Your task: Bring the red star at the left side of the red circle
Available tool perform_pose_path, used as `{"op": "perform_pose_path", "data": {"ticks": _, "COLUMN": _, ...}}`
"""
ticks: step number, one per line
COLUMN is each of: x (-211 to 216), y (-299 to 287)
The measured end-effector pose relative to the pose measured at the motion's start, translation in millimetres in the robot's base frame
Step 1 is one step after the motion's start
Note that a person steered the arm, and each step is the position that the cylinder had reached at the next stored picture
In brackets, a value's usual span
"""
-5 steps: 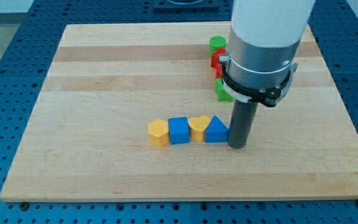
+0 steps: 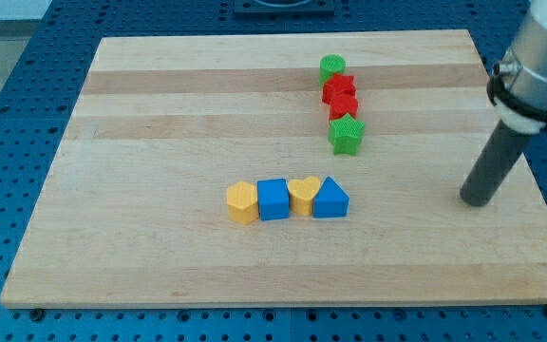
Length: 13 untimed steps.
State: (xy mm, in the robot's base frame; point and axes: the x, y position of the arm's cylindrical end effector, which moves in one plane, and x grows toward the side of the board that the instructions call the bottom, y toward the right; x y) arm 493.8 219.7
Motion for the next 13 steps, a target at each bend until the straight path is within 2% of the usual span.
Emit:
{"op": "perform_pose_path", "data": {"ticks": 4, "x": -173, "y": -17}}
{"op": "perform_pose_path", "data": {"ticks": 6, "x": -226, "y": -57}}
{"op": "perform_pose_path", "data": {"ticks": 9, "x": -202, "y": -79}}
{"op": "perform_pose_path", "data": {"ticks": 13, "x": -181, "y": -195}}
